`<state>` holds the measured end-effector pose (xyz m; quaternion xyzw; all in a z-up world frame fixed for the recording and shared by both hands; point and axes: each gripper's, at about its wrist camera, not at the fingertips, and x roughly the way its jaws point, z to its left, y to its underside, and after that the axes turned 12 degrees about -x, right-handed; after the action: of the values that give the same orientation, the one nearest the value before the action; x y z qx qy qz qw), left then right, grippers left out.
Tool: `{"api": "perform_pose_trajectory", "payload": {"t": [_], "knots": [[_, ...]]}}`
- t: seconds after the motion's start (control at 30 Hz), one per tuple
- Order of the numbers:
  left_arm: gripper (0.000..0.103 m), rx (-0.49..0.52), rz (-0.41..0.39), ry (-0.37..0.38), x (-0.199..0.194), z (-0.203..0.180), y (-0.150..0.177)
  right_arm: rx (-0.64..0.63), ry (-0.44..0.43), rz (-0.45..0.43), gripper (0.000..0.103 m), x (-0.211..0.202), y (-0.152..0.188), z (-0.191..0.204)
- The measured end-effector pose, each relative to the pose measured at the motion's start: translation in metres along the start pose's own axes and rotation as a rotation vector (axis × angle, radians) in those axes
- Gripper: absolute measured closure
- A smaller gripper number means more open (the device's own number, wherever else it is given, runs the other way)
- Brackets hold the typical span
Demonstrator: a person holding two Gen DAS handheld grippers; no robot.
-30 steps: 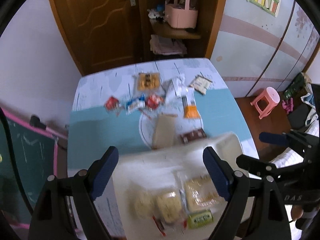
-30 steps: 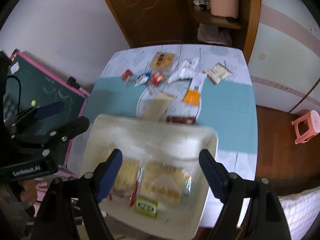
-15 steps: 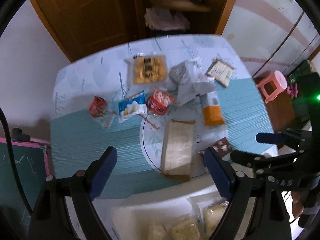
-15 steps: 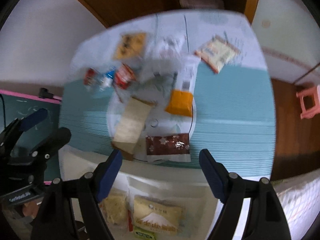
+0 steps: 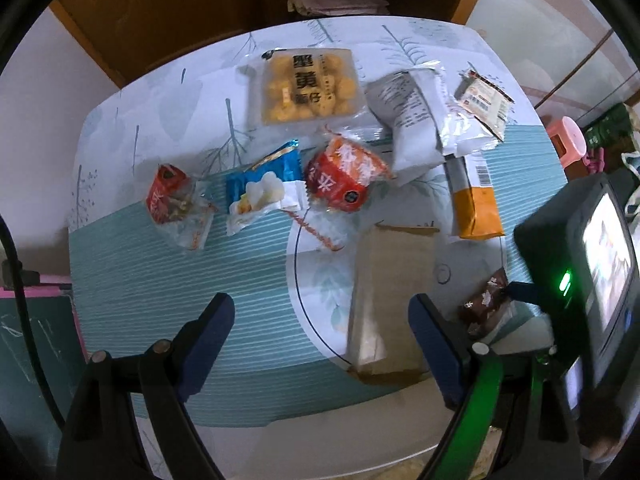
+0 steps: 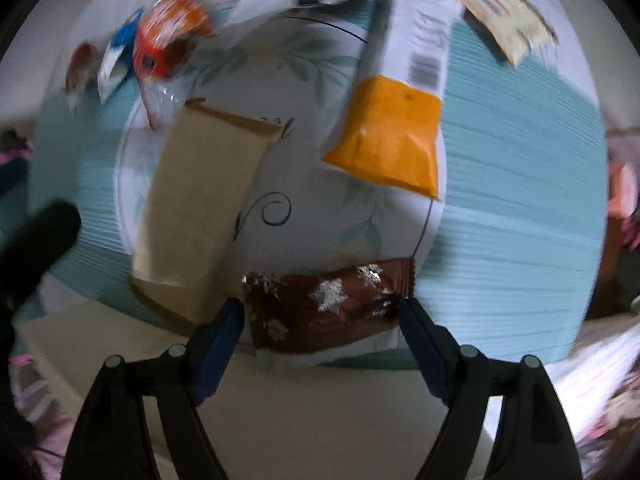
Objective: Organize snacks
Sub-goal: 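Grasp the tan paper bag with the left tool while the right tool grasps the brown patterned packet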
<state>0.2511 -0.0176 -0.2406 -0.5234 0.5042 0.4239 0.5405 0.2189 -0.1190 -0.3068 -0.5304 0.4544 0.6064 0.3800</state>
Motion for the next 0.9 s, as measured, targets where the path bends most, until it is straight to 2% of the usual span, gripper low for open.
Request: {"api": "perform_pose_trajectory", "payload": {"t": [0.07, 0.13, 0.23, 0.33, 0.57, 0.77, 0.8, 0.83, 0.9], "knots": [[0.015, -0.004, 0.006, 0.001, 0.003, 0.002, -0.001, -0.015, 0.016, -0.027, 0.032, -0.003, 0.001, 0.005], [0.015, -0.003, 0.01, 0.004, 0.006, 0.002, -0.002, -0.014, 0.015, -0.039, 0.049, -0.007, 0.002, 0.006], [0.015, 0.003, 0.029, 0.015, 0.012, 0.0, -0.003, 0.003, -0.026, -0.067, 0.063, -0.013, 0.003, 0.002], [0.015, 0.021, 0.066, 0.027, 0.024, -0.008, -0.005, 0.027, -0.069, -0.098, 0.069, -0.018, 0.006, -0.005], [0.016, 0.07, 0.176, 0.013, 0.058, -0.032, -0.004, 0.096, -0.107, -0.153, 0.076, -0.027, 0.014, -0.03], [0.016, 0.115, 0.202, -0.064, 0.078, -0.054, -0.005, 0.151, -0.136, -0.181, 0.077, -0.028, 0.015, -0.049], [0.022, 0.123, 0.206, -0.079, 0.081, -0.058, -0.005, 0.156, -0.14, -0.184, 0.077, -0.028, 0.015, -0.05], [0.022, 0.128, 0.214, -0.088, 0.084, -0.06, -0.004, 0.159, -0.144, -0.186, 0.077, -0.028, 0.015, -0.048], [0.032, 0.114, 0.21, -0.065, 0.083, -0.063, -0.006, 0.163, -0.154, -0.19, 0.077, -0.028, 0.016, -0.052]]}}
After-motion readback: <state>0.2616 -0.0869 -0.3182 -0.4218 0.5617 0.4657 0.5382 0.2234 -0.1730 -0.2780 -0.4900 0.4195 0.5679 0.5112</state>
